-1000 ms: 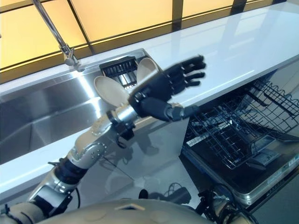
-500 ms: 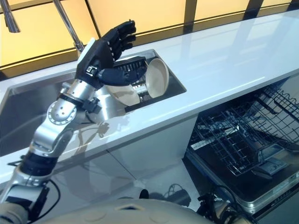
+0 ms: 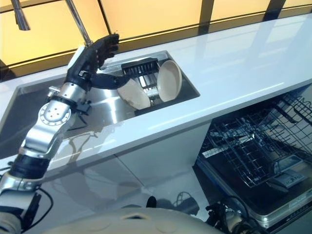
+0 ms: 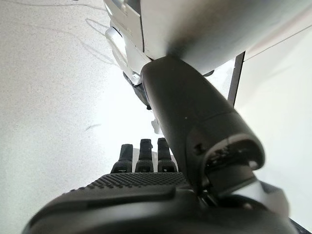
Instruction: Pick up plates and place into dishwasher.
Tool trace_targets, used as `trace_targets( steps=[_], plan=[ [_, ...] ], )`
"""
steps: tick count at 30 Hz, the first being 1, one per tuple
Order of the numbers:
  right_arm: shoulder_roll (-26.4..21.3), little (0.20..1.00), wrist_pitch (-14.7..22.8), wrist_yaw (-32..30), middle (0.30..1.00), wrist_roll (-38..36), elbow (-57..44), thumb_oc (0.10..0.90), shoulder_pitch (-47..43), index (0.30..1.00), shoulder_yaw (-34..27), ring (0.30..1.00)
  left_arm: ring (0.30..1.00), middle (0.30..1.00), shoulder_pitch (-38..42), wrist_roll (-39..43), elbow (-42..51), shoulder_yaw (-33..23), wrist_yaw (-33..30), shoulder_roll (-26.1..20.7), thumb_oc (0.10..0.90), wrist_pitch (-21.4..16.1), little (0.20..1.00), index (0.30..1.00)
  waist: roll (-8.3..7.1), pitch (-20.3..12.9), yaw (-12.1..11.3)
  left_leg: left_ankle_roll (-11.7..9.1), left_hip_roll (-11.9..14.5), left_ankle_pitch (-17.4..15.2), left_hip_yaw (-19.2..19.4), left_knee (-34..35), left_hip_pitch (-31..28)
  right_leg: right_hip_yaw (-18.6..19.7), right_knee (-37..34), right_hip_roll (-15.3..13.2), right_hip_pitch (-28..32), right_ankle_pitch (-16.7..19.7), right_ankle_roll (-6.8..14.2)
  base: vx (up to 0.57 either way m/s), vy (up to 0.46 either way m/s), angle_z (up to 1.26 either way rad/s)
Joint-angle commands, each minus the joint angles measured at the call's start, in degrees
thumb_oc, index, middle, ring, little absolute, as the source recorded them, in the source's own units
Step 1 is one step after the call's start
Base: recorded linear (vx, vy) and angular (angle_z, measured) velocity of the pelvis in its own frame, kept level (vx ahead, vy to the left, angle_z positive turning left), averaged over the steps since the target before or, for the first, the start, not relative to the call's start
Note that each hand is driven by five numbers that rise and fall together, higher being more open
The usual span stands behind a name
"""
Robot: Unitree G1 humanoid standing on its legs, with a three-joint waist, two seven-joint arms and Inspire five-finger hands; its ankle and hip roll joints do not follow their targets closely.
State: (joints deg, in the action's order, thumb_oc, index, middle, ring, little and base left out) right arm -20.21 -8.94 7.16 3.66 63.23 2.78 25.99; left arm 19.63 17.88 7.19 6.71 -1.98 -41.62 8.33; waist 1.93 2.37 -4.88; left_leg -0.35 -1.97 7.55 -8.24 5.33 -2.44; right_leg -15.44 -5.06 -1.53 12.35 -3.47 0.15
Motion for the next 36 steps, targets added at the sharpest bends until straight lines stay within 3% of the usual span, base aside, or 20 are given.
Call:
trace_targets(
  steps=[1, 10, 20, 25, 36],
  plan=[
    [5.0, 0.9, 7.1, 2.7, 0.9, -2.0, -2.8, 0.8, -5.2, 0.9, -0.8, 0.9, 0.9, 0.9, 6.2, -2.3, -2.8, -6.6, -3.4, -5.1, 0.8, -3.1, 0.9, 0.9, -0.52, -2.1, -1.8, 2.5, -4.8, -6.3, 1.5, -0.3, -2.5, 1.1, 3.3, -2.3, -4.4, 2.6, 3.3, 0.01, 0.015, 0.12],
    [4.5, 0.9, 8.3, 3.0, 0.9, -1.2, 1.4, 0.8, -6.1, 0.9, -0.9, 0.9, 0.9, 0.9, 9.0, -5.4, -10.6, -5.3, -5.0, -9.0, 0.8, -2.6, 0.9, 0.9, 0.14, -2.1, -1.8, 2.5, -4.8, -6.3, 1.7, -0.3, -2.6, 1.0, 4.0, -2.6, -4.7, 2.4, 3.6, 0.0, 0.008, 0.03],
    [3.8, 0.9, 9.3, 3.7, 0.9, -0.8, 2.2, 0.8, -5.5, 0.9, -1.0, 0.9, 0.9, 0.9, 11.4, -21.3, -13.9, -4.2, -9.9, -15.9, 0.8, -9.3, 0.9, 0.9, 0.22, -2.2, -1.4, 2.3, -4.6, -6.7, 2.2, -0.3, -2.7, 1.4, 3.7, -2.4, -4.6, 2.4, 3.8, 0.0, 0.0, 0.0],
    [3.1, 0.9, 9.7, 4.1, 0.9, 0.3, 2.9, 0.8, -5.2, 0.9, -1.4, 0.9, 0.9, 0.9, 11.4, -29.3, -12.7, -2.9, -8.4, -20.3, 0.8, -11.4, 0.9, 0.9, 0.42, -2.3, -1.2, 2.2, -4.5, -6.9, 2.4, -0.3, -2.8, 1.7, 3.9, -2.3, -4.8, 2.3, 3.8, 0.0, 0.0, 0.0],
    [1.3, 0.9, 9.8, 5.6, 0.9, 1.0, 2.9, 0.8, -6.6, 0.9, -1.3, 0.9, 0.9, 0.9, 19.0, -40.3, -12.4, 8.9, 0.7, -25.9, 0.8, -10.5, 0.9, 0.9, 1.03, -2.2, -0.1, 2.1, -4.5, -7.2, 3.0, -0.3, -3.1, 2.4, 4.1, -2.2, -5.0, 2.4, 4.3, 0.0, 0.0, 0.0]
  ],
)
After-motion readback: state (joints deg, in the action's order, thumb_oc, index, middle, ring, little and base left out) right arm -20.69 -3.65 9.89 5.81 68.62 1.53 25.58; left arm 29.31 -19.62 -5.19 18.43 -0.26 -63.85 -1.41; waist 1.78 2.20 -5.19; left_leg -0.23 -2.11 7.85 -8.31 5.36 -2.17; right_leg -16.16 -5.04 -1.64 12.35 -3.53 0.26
